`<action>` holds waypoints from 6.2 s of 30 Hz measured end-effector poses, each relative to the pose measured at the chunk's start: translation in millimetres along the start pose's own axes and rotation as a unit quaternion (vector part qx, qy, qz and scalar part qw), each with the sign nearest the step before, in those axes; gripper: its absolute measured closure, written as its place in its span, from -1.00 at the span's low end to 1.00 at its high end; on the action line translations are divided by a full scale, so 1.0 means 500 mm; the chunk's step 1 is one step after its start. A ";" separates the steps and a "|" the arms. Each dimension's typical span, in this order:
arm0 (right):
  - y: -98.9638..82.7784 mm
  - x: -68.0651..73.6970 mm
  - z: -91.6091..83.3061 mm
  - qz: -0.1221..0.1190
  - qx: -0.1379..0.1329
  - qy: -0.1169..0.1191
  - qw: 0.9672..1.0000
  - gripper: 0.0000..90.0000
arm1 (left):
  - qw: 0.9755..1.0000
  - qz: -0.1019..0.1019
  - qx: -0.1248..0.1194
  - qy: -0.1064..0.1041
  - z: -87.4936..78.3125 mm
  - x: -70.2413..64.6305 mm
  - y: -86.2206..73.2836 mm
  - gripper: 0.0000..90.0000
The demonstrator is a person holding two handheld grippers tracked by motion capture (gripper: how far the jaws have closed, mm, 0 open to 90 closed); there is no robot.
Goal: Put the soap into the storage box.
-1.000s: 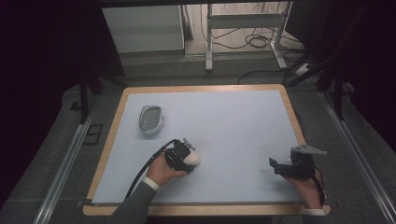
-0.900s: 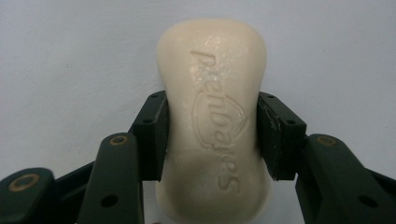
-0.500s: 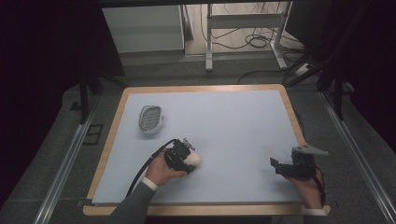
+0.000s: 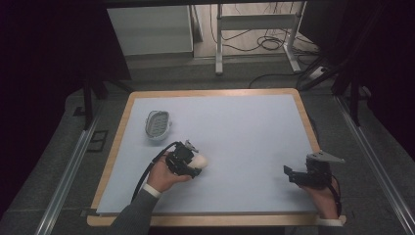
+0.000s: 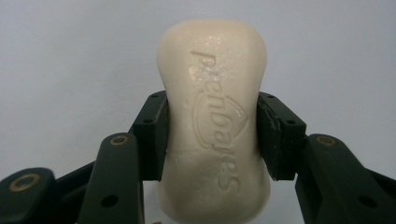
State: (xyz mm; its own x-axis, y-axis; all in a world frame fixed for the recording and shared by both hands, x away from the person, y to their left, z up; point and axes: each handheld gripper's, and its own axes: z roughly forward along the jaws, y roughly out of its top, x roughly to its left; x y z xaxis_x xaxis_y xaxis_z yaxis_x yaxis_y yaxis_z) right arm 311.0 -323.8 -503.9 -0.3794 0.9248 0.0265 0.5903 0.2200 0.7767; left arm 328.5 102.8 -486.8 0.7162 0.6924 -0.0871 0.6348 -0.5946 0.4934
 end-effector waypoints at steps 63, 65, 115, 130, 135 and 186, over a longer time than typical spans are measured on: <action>-0.001 -0.002 -0.001 0.002 0.000 -0.001 1.000 -0.86 | 0.997 -0.033 -0.053 0.037 -0.101 0.084 0.015 0.10; 0.000 -0.002 -0.001 0.002 -0.002 -0.001 1.000 -0.86 | 0.997 -0.033 -0.056 0.039 -0.110 0.088 0.018 0.10; -0.001 -0.002 0.000 0.003 0.000 -0.003 1.000 -0.86 | 0.993 -0.077 -0.047 0.071 -0.116 0.194 0.065 0.10; -0.001 -0.002 0.000 0.003 0.002 -0.002 1.000 -0.86 | 0.990 -0.104 -0.043 0.083 -0.106 0.237 0.069 0.11; -0.002 -0.002 0.001 0.003 0.002 -0.004 1.000 -0.86 | 0.989 -0.114 -0.044 0.084 -0.103 0.251 0.068 0.10; -0.004 -0.001 0.007 -0.001 0.007 -0.004 1.000 -0.86 | 0.969 -0.196 -0.021 0.147 -0.045 0.352 0.054 0.10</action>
State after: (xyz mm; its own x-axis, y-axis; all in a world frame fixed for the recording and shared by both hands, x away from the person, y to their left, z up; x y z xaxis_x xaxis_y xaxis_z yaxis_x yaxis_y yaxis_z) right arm 312.6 -323.4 -507.6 -0.3738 0.9273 0.0200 0.5998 0.2253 0.7677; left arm 465.0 218.1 -469.3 0.3049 0.9520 -0.0284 0.8251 -0.2492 0.5070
